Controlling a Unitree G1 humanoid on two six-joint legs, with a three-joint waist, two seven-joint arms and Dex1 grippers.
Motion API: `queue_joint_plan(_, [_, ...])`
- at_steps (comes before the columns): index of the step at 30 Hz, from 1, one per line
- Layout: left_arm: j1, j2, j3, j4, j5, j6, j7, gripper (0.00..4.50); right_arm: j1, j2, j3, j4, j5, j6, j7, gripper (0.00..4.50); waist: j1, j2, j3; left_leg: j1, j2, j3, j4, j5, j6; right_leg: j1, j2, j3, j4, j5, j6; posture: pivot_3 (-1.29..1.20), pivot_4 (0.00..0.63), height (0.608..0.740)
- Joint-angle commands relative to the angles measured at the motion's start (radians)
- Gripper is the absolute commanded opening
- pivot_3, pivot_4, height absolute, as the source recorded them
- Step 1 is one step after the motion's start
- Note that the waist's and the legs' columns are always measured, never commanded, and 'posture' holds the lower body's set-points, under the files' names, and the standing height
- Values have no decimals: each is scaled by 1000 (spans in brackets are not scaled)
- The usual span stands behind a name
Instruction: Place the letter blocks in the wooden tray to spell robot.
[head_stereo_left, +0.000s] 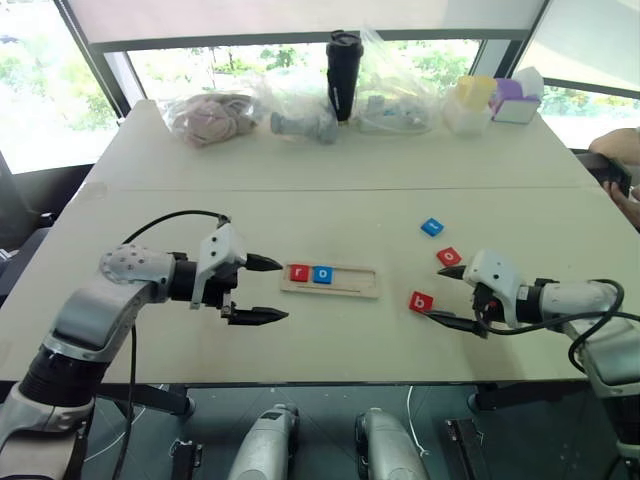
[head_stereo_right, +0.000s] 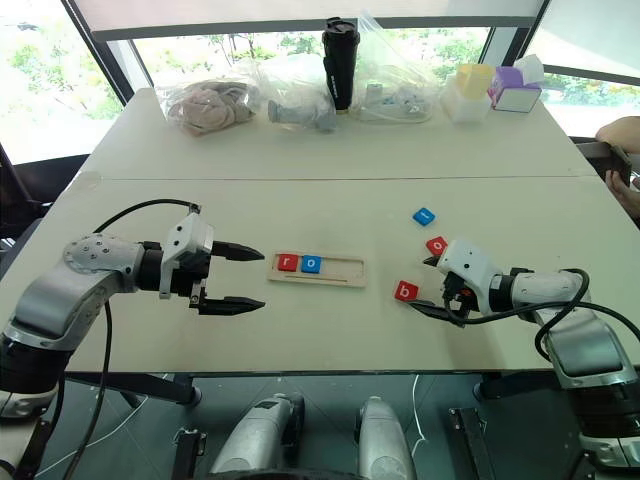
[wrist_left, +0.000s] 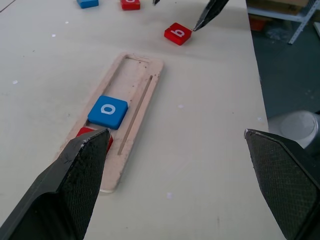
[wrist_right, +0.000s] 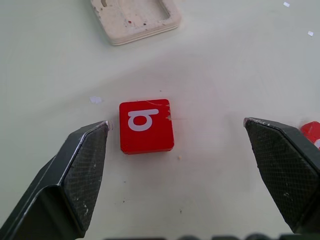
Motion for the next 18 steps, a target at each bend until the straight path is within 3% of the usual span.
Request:
queue_joint_plan(1, [-7,5,14,-4,6,-22,0,4500,16,-7,-27,9,25,-19,6,4467,0,0,0,0,0,0,0,0,0,0,0,0,0,0,0,0,150,740])
queue_joint_plan(12, [8,3,14,-4,22,-38,13,4500,-8,51,31,85,14,-60,-15,4467,-3,0,0,0,0,0,0,0,0,0,0,0,-1,0,0,0,150,740])
queue_joint_plan(14, [11,5,17,-5,24,-38,15,4500,-14,59,37,98,10,-66,-17,3653,-2,0,0,1,0,0,0,0,0,1,0,0,-1,0,0,0,150,740])
queue_joint_plan(18, [20,13,30,-4,26,-38,14,4500,-17,61,42,92,17,-59,-14,1584,-2,0,0,1,0,0,1,0,0,1,0,0,-1,1,-1,0,150,740])
